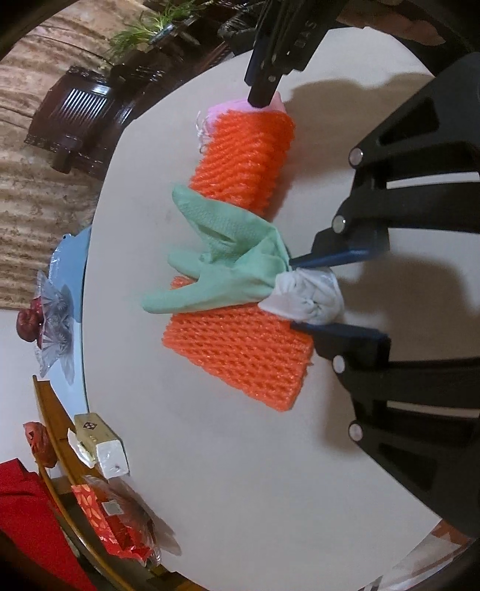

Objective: Collect trash
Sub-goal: 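Grasp the white bag with green glove using the left gripper while the right grasps the pink sponge pack, then carry the glove bundle and pink sponge pack over the bin with both grippers, then open both grippers to drop the glove bundle and pink pack into the bin, then move both grippers back to the two orange foam nets on the table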

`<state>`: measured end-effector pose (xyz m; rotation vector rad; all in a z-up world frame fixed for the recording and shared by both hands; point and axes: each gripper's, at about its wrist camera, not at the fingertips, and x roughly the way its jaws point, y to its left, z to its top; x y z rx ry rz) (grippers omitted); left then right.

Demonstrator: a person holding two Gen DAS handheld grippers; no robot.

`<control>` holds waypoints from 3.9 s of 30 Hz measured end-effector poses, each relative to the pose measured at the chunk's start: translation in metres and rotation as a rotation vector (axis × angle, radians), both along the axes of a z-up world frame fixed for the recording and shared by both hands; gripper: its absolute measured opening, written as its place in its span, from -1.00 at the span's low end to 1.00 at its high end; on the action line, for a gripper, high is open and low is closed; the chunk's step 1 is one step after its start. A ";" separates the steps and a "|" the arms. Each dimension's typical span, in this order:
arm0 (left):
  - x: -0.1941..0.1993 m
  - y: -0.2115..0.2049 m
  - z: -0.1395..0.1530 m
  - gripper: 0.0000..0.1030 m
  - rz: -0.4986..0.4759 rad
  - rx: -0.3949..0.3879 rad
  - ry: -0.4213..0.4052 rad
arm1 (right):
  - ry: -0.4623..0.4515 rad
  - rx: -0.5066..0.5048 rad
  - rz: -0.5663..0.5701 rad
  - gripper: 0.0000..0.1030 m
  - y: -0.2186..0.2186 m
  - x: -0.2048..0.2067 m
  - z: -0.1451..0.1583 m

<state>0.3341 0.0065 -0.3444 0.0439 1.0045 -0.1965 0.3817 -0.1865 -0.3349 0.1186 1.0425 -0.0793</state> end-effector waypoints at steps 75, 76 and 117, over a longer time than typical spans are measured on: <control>-0.157 -0.313 0.113 -0.52 -0.092 0.063 -0.075 | -0.063 -0.050 -0.146 -0.77 -0.269 -0.192 0.092; -0.158 -0.323 0.113 -0.52 -0.098 0.061 -0.074 | -0.065 -0.057 -0.150 -0.77 -0.276 -0.194 0.094; -0.174 -0.368 0.069 0.04 -0.144 0.102 -0.007 | -0.016 -0.052 -0.216 -0.35 -0.344 -0.214 0.066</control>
